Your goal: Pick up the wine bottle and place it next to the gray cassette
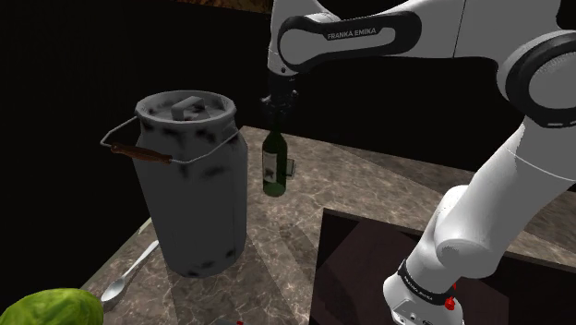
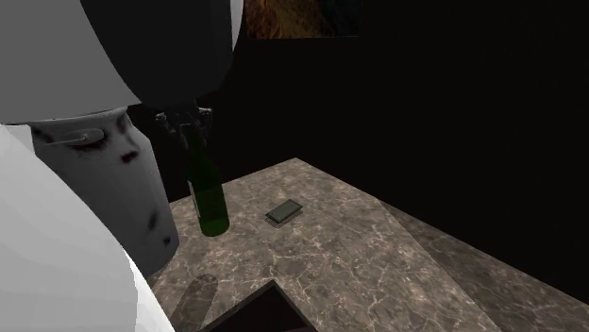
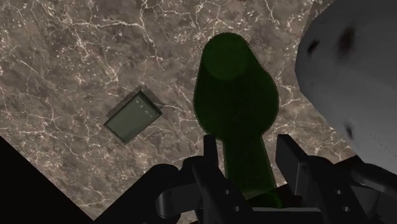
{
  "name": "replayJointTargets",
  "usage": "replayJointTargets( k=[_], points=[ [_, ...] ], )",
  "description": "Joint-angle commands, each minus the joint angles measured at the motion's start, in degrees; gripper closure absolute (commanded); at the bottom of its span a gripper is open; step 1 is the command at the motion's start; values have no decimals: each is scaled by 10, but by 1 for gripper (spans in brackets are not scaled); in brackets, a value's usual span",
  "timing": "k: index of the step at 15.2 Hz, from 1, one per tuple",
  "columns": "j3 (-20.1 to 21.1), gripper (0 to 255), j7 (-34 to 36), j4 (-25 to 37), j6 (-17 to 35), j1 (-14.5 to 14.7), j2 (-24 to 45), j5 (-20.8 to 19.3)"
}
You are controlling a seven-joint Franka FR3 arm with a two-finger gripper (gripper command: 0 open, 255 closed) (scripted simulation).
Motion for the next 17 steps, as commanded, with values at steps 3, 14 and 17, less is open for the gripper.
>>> replayJointTargets(
  k=[3,14,17],
  points=[
    [31,255,55,-29,-6,24,-29,0],
    [123,255,203,-56,-30,87,-63,11],
    [150,255,245,-49,-38,103,-60,14]
  ],
)
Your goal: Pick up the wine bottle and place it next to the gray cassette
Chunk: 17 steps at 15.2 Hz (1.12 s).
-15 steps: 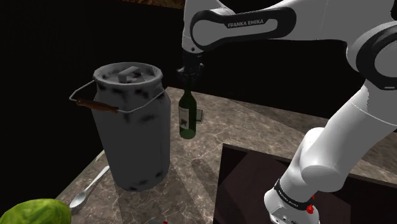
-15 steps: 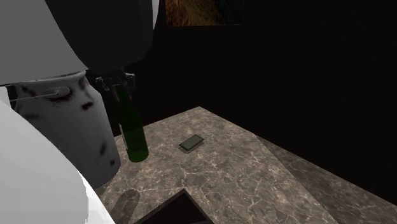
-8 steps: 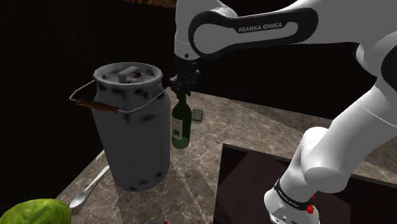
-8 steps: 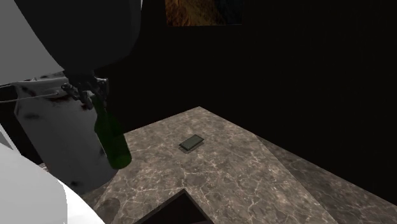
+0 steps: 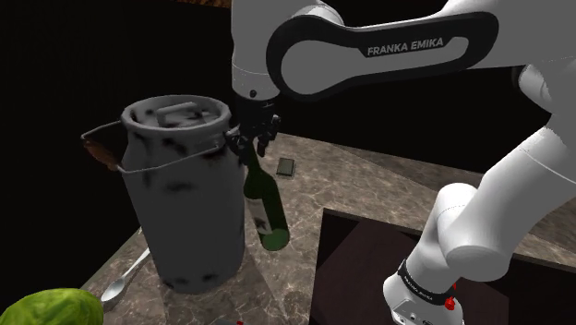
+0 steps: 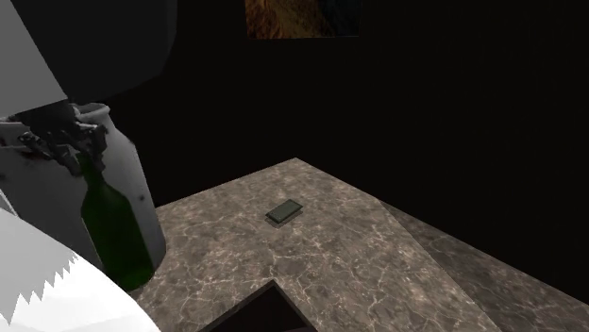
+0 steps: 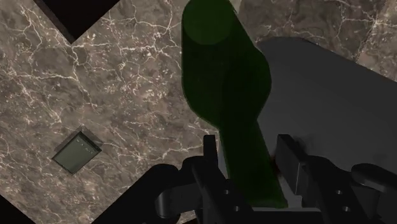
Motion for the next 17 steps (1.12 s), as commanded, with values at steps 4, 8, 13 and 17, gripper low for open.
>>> replayJointTargets(
  k=[4,8,13,17],
  points=[
    [46,255,74,22,-14,27,20,1],
    [86,255,141,55,-30,53,48,-5],
    [86,255,147,18,8,54,50,-7],
    [89,255,152,-9,38,53,53,-9]
  ],
)
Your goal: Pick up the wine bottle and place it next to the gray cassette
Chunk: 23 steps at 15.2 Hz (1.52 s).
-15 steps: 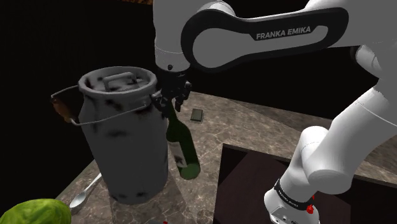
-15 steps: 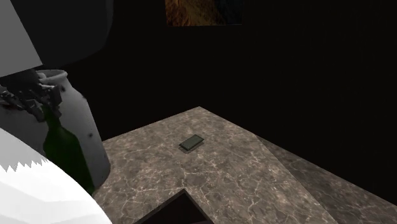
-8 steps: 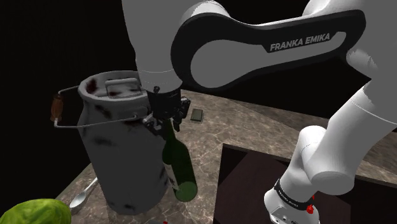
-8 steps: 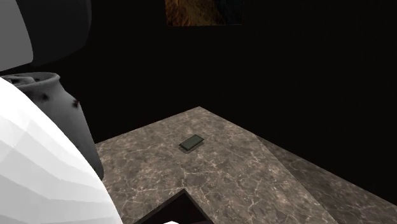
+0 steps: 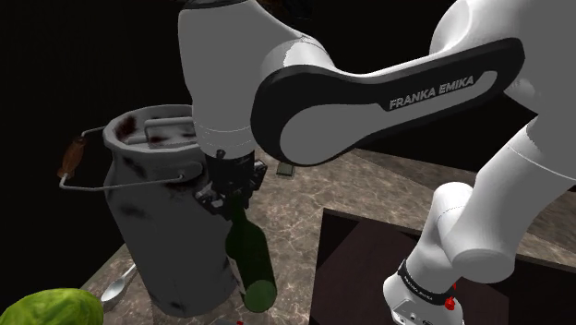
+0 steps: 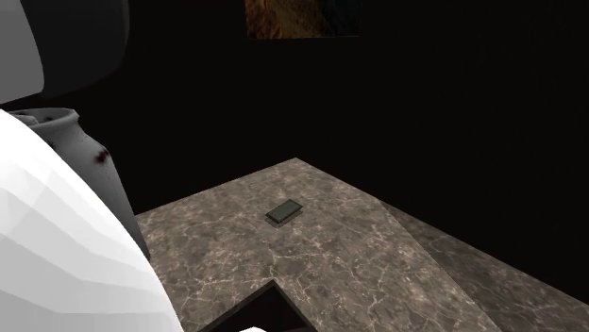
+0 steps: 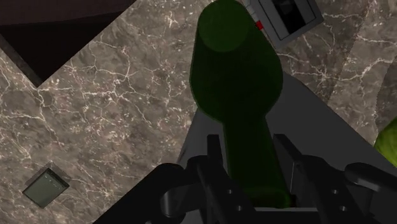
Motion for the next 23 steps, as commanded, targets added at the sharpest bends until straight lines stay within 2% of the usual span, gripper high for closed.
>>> replayJointTargets(
  k=[1,3,4,5,10,17,23],
  points=[
    [-3,255,3,-20,47,-4,6,-11],
    [-2,255,6,-33,62,-5,9,-13],
    [3,255,5,-17,19,0,-5,-8],
    [3,0,5,-17,19,0,-5,-8],
    [90,0,109,-254,219,37,-218,-154],
    [97,0,129,-274,272,8,-185,-186],
    [97,0,131,-275,276,5,-182,-189]
  ],
)
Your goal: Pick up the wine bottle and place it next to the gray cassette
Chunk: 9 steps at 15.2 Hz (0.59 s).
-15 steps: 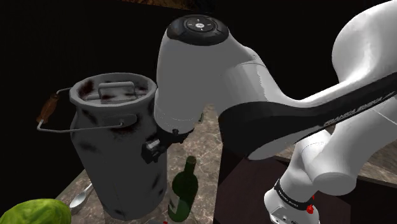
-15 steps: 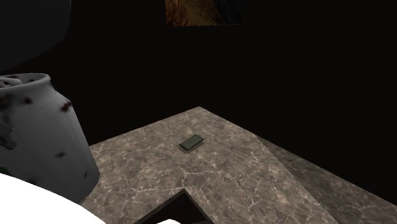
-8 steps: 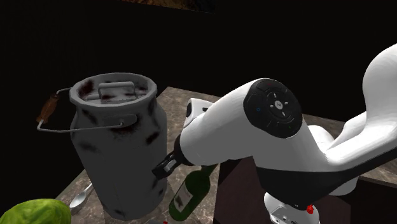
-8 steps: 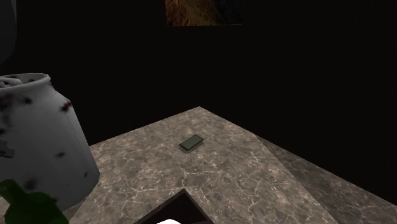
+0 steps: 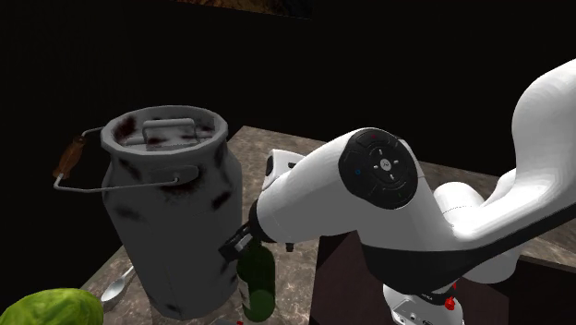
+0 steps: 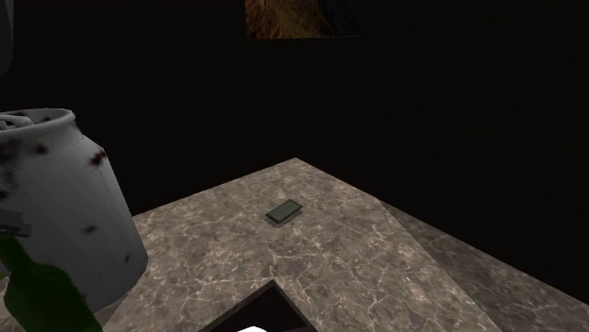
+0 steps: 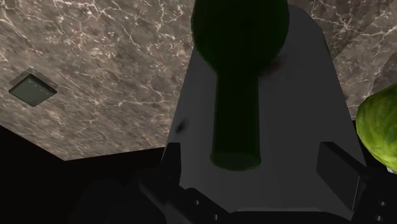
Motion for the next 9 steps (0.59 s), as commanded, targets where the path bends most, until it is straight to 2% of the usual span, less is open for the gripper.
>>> replayJointTargets(
  k=[1,2,3,9],
  points=[
    [0,0,0,0,0,0,0,0],
    [0,0,0,0,0,0,0,0],
    [0,255,0,0,0,0,0,0],
    [0,255,0,0,0,0,0,0]
  ],
)
